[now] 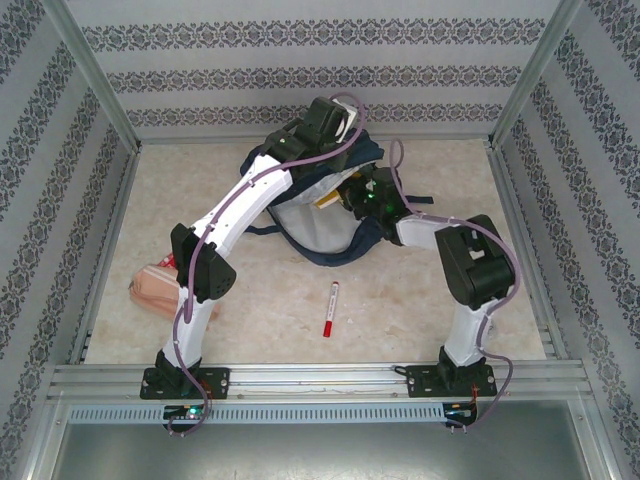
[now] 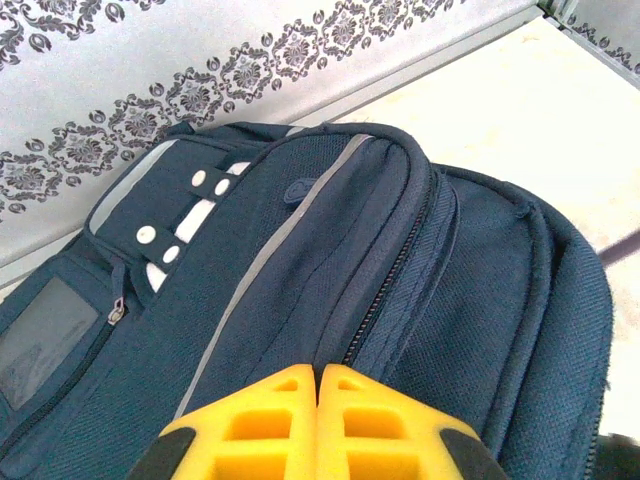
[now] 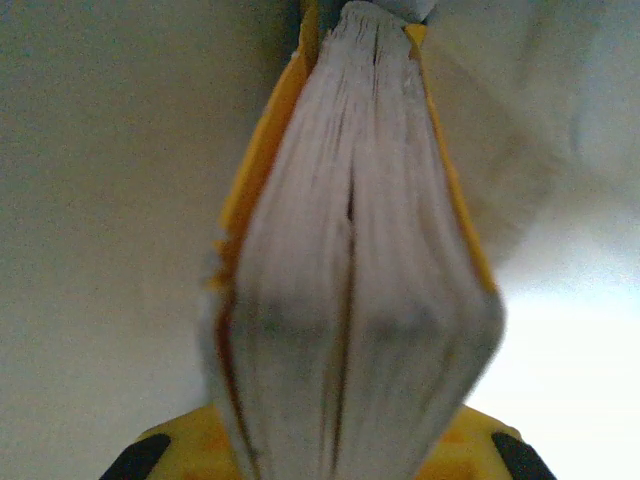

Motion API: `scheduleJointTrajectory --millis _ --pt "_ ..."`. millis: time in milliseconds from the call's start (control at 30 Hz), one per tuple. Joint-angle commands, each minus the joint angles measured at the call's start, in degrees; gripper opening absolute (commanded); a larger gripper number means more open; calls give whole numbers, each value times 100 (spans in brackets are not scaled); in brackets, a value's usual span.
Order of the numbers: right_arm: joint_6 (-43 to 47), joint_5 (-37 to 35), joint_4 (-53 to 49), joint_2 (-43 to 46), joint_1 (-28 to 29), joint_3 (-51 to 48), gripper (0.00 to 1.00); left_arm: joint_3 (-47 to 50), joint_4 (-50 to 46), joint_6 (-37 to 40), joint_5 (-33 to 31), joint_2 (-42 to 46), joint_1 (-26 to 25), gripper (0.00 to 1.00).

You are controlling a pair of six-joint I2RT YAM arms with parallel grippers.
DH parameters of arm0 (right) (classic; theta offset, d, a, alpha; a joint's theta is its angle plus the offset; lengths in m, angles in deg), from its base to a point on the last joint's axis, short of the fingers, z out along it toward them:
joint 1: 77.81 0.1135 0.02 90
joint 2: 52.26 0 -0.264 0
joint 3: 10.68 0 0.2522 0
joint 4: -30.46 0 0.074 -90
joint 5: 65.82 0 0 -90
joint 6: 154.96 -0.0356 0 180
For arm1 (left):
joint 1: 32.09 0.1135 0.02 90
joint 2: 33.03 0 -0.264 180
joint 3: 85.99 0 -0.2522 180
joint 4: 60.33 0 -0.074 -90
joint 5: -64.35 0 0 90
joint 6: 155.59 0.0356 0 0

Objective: Pack books, pencil case, and school supplies into a backpack

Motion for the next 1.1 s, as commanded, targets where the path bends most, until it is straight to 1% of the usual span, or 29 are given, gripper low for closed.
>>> scheduleJointTrajectory --millis 0,133,233,300,333,433,500,600,733,800,833,900,933,967,1000,1067 --pt "-94 -1258 762 -383 225 509 0 -211 636 -268 75 325 -154 0" --pt "-303 -2012 847 -817 474 749 1 -229 687 -311 55 303 -154 0" --pt "-385 -2317 856 -1142 576 963 1 -229 707 -300 38 309 -154 0" --pt "-711 -2412 903 -1382 605 1042 0 -229 685 -298 10 307 -154 0" --pt "-830 -2418 1110 -1491 605 1066 0 -237 679 -289 -8 307 -154 0" --pt "-1151 -2279 1481 -1684 573 1104 0 -235 645 -201 -64 299 -154 0" --pt "-1343 -2007 1642 -1621 520 1010 0 -225 637 -83 -129 311 -145 0" --pt "-1484 -1775 1684 -1215 470 666 0 -234 647 31 -153 339 -98 0" --pt "-1416 -1363 1614 -660 378 532 0 -225 628 172 -52 353 -24 0" --pt "-1347 -1210 1489 -408 359 586 0 -232 447 538 293 347 4 0" --pt "-1297 -1185 1437 -320 364 625 0 -223 301 781 443 351 10 8" --pt "-1214 -1115 1315 -210 366 732 0 -191 -292 1443 1060 376 37 74" --pt "-1222 -1101 1321 -204 368 761 0 -126 -573 1717 1361 419 39 88" --pt "-1262 -1089 1330 -220 364 789 0 38 -873 2078 1701 502 44 99" --pt "-1317 -1079 1361 -249 360 816 0 364 -976 2307 1713 651 43 100" --pt "-1399 -1014 1448 -296 342 867 0 1213 -661 2558 1294 1028 43 99"
